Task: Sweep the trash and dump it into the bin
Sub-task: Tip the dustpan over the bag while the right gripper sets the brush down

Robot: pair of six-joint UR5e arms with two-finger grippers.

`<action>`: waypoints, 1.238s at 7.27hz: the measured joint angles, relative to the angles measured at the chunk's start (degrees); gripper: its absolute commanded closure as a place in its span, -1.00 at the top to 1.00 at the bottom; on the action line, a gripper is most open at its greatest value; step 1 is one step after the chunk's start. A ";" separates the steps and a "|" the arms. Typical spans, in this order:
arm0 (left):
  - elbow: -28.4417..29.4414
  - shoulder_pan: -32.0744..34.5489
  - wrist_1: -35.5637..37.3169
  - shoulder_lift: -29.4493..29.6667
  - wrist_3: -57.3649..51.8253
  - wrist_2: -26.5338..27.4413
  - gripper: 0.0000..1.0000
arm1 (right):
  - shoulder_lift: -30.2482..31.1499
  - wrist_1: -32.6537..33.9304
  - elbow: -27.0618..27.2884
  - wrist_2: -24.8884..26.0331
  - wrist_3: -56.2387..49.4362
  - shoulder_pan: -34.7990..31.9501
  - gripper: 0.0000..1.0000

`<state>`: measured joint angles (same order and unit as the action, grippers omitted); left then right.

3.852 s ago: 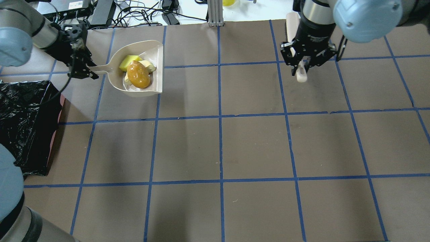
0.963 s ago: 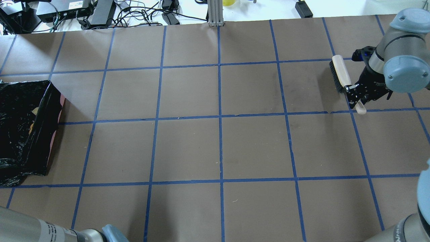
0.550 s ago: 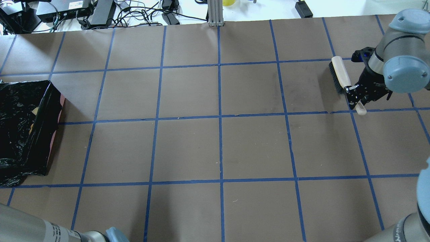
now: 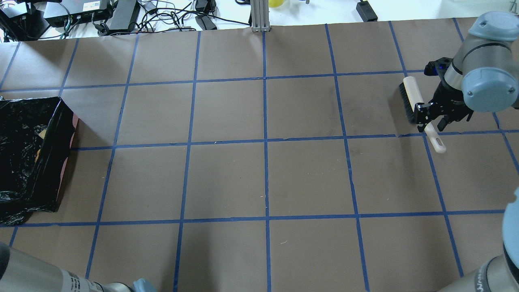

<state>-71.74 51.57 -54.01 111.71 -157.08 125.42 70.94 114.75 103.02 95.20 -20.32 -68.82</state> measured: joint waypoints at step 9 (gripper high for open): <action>-3.91 5.10 7.01 -3.94 -0.59 -7.03 -1.00 | 11.69 -24.26 -20.75 0.01 8.97 -8.31 1.00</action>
<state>-75.66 56.66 -47.00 107.77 -157.67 118.39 82.63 90.49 82.26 95.21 -11.35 -77.13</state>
